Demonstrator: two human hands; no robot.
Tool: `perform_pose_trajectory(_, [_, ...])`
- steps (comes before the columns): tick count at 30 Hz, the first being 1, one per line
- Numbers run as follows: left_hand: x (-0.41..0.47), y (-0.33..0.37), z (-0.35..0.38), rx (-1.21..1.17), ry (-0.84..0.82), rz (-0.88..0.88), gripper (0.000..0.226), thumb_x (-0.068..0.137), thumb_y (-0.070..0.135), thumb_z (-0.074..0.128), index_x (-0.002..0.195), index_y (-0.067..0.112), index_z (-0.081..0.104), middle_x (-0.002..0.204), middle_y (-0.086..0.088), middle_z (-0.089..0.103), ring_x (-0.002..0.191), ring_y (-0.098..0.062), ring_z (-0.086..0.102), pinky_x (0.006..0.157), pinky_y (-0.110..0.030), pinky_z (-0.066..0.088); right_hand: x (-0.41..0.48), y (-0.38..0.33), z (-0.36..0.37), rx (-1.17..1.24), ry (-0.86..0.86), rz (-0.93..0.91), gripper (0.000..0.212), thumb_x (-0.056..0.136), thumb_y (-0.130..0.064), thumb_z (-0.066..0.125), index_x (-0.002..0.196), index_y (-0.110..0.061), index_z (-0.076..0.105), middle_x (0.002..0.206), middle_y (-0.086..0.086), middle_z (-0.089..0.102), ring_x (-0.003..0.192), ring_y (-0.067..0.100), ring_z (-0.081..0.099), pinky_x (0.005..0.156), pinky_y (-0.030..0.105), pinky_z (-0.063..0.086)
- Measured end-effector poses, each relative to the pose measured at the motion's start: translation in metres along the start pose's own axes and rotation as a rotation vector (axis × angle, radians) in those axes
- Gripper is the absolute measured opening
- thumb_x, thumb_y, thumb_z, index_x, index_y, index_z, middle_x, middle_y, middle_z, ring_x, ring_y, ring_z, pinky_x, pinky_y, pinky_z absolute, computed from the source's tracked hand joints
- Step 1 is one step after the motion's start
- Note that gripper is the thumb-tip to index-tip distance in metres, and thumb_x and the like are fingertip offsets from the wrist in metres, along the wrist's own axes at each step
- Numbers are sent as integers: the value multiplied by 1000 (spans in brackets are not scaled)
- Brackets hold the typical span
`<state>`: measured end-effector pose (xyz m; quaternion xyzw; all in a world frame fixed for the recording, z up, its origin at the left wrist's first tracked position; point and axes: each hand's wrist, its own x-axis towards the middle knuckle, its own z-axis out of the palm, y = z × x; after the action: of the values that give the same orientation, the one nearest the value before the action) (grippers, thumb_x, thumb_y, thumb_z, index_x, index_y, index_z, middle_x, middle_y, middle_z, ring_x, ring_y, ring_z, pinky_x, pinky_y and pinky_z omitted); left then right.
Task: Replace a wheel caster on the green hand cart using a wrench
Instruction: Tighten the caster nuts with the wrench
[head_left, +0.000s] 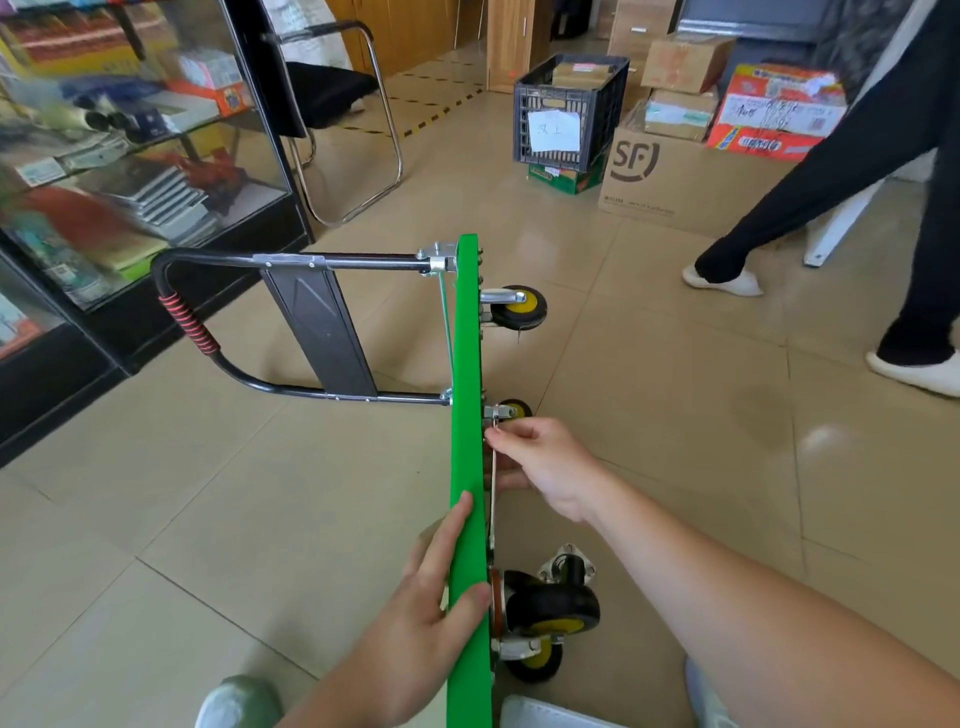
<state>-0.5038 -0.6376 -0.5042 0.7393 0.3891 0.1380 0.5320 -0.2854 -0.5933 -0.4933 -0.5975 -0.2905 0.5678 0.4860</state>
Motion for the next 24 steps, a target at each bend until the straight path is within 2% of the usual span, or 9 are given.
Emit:
perform_pose_trajectory(3, [-2, 1, -1, 7, -8, -8, 71, 106, 32, 53, 150, 63, 7, 150, 41, 19, 136, 25, 26, 110, -2, 24, -12, -19, 0, 32, 57, -94, 15, 98, -13, 62, 102, 0, 67, 97, 13, 69, 78, 17, 70, 68, 33, 62])
perform_pose_trajectory(5, [-4, 3, -2, 5, -11, -17, 71, 106, 31, 51, 152, 60, 5, 149, 41, 18, 131, 30, 25, 100, 6, 23, -23, -33, -4, 57, 94, -179, 17, 98, -14, 63, 107, 1, 67, 97, 12, 68, 78, 17, 68, 73, 38, 63])
perform_pose_trajectory(7, [-4, 5, -2, 4, -23, -29, 71, 107, 31, 50, 152, 59, 3, 148, 40, 18, 125, 33, 28, 92, 8, 24, -39, -40, -8, 20, 100, -267, 13, 98, -13, 63, 108, -6, 68, 95, 9, 70, 82, 17, 71, 79, 40, 63])
perform_pose_trajectory(11, [-4, 7, -1, 23, -10, -23, 71, 106, 31, 50, 150, 62, 4, 147, 40, 19, 126, 32, 27, 96, 8, 22, -73, -29, -5, -94, 53, -355, 14, 98, -10, 61, 110, -16, 66, 99, 2, 74, 93, 12, 73, 81, 30, 60])
perform_pose_trajectory(14, [-4, 8, 2, 23, 8, -32, 70, 107, 29, 50, 152, 60, 6, 145, 42, 19, 124, 35, 26, 96, 8, 22, -81, -15, -2, -186, 61, -387, 21, 98, -20, 63, 120, -17, 65, 107, 2, 75, 104, 14, 72, 96, 41, 56])
perform_pose_trajectory(17, [-5, 9, 3, 10, 15, -48, 70, 107, 27, 49, 155, 55, 7, 143, 43, 19, 120, 38, 27, 94, 9, 22, -85, -9, 3, -173, 72, -429, 20, 96, -27, 65, 116, -23, 65, 108, 0, 75, 104, 16, 73, 99, 49, 54])
perform_pose_trajectory(20, [-5, 11, 3, -4, 25, -48, 69, 107, 24, 50, 156, 52, 9, 142, 41, 22, 118, 39, 28, 93, 9, 22, -90, -7, 7, -165, 64, -468, 16, 98, -19, 64, 113, -22, 65, 105, 0, 75, 101, 16, 73, 98, 48, 55])
perform_pose_trajectory(24, [-6, 12, 4, 1, 26, -57, 70, 107, 27, 50, 155, 55, 7, 151, 29, 25, 119, 39, 26, 94, 9, 22, -93, -8, 9, -215, 58, -514, 15, 98, -20, 63, 110, -28, 64, 102, -4, 75, 101, 15, 73, 97, 48, 56])
